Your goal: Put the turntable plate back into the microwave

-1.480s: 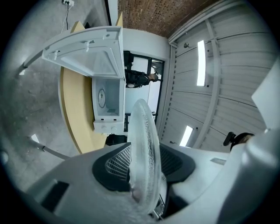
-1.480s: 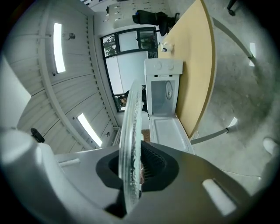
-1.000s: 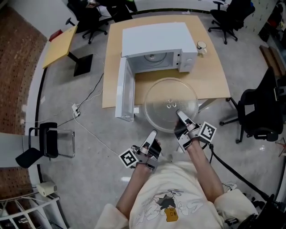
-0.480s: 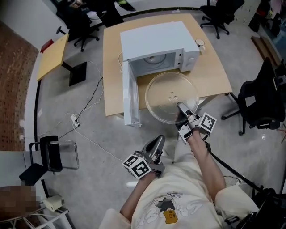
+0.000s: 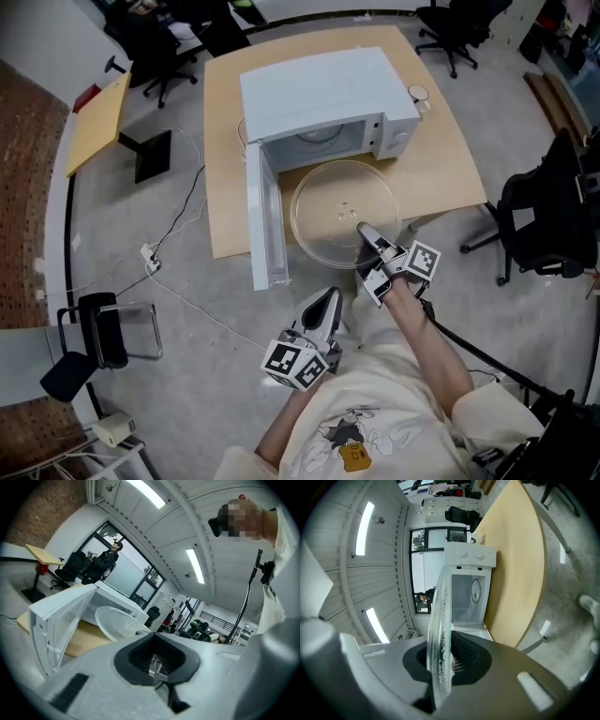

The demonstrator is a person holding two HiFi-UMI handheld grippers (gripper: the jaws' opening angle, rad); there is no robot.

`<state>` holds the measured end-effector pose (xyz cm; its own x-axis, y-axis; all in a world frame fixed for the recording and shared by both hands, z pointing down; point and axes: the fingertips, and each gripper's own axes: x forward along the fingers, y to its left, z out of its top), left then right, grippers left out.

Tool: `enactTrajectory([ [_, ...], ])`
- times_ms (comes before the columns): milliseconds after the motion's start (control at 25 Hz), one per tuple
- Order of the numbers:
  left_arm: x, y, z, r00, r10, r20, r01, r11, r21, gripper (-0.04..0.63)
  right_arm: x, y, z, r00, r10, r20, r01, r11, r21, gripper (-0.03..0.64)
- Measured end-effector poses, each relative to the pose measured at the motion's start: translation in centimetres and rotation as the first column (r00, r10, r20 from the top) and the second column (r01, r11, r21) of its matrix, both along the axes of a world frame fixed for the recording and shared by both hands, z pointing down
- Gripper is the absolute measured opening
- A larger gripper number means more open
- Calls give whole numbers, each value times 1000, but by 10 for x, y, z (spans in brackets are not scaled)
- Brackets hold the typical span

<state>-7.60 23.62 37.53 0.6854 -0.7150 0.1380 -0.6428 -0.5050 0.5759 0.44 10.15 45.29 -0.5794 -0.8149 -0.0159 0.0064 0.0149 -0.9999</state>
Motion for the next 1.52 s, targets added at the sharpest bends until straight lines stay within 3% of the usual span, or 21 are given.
enactTrajectory([
  [360,37,-73,23,994,-88,71,91,995,-32,0,11,-67,29,996,-84,-3,84,996,15,28],
  [880,54,-181,40,948,-278,154,281,960,3,0,1,-153,59,985,-166,50,167,986,-17,28],
  [1520,28,-223,56,946,-284,153,293,956,-36,0,-16,-230,117,996,-85,-1,84,990,-116,28],
])
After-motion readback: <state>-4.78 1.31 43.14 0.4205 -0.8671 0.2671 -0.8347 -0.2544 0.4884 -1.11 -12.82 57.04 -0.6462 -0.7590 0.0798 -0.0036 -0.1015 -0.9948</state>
